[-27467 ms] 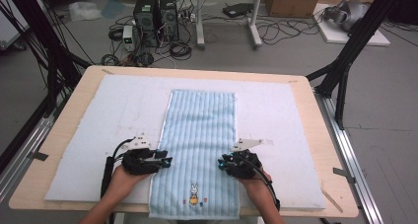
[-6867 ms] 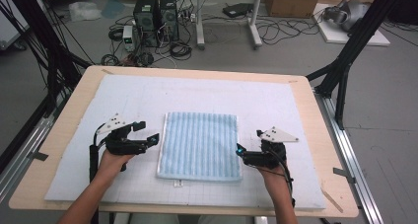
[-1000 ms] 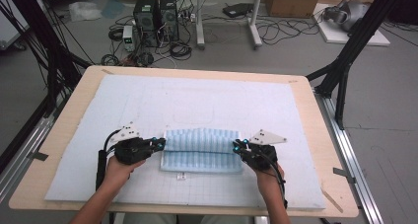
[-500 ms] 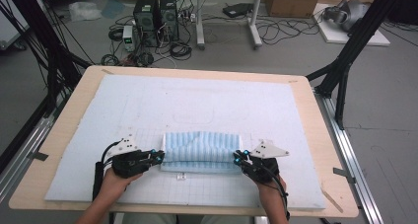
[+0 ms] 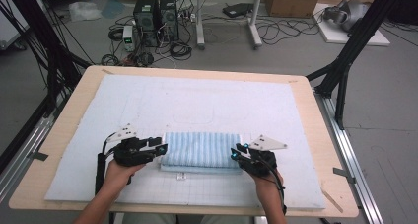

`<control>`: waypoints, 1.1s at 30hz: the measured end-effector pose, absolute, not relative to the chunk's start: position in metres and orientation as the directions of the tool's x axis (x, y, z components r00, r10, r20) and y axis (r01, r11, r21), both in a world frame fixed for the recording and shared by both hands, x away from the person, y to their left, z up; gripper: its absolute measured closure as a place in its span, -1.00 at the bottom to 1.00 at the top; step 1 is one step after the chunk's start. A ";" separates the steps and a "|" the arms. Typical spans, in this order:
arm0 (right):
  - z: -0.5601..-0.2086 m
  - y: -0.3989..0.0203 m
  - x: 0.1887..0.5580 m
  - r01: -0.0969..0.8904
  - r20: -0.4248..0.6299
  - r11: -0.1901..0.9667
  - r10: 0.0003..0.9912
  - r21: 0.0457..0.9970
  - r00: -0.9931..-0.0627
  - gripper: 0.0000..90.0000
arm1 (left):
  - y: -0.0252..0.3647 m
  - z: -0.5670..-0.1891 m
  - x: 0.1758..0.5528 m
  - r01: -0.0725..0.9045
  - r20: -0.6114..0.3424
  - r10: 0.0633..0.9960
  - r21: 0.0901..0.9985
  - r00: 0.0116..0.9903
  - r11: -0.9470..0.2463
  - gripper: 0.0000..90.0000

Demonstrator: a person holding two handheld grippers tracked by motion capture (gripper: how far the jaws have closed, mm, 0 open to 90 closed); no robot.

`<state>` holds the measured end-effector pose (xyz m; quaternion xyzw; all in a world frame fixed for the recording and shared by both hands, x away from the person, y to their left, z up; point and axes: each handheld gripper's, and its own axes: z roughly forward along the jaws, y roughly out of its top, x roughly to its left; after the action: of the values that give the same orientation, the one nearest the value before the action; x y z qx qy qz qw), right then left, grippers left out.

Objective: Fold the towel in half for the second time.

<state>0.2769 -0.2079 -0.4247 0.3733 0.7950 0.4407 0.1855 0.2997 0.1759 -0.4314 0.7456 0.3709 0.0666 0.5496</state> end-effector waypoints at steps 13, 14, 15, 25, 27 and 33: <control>-0.442 -0.194 0.271 0.465 -0.022 0.458 0.730 0.757 -0.683 0.43 | 0.160 -0.447 0.294 0.500 -0.187 0.646 0.796 0.740 -0.342 0.30; -0.443 -0.196 0.269 0.457 -0.027 0.462 0.725 0.760 -0.688 0.43 | 0.161 -0.448 0.292 0.493 -0.180 0.646 0.800 0.742 -0.343 0.30; -0.443 -0.196 0.267 0.459 -0.021 0.457 0.726 0.762 -0.687 0.42 | 0.162 -0.448 0.291 0.489 -0.174 0.649 0.801 0.741 -0.344 0.31; -0.444 -0.211 0.259 0.455 0.028 0.405 0.722 0.793 -0.691 0.29 | 0.174 -0.451 0.288 0.496 -0.198 0.660 0.814 0.725 -0.300 0.26; -0.441 -0.214 0.257 0.449 0.038 0.381 0.727 0.808 -0.686 0.25 | 0.179 -0.451 0.289 0.505 -0.210 0.670 0.816 0.712 -0.281 0.12; -0.430 -0.228 0.256 0.412 0.033 0.322 0.753 0.852 -0.657 -0.06 | 0.204 -0.439 0.293 0.441 -0.224 0.691 0.885 0.687 -0.152 -0.11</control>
<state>0.2557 -0.2279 -0.4304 0.3682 0.7908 0.4508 0.1891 0.2926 0.2037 -0.4388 0.7496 0.3775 0.1180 0.5307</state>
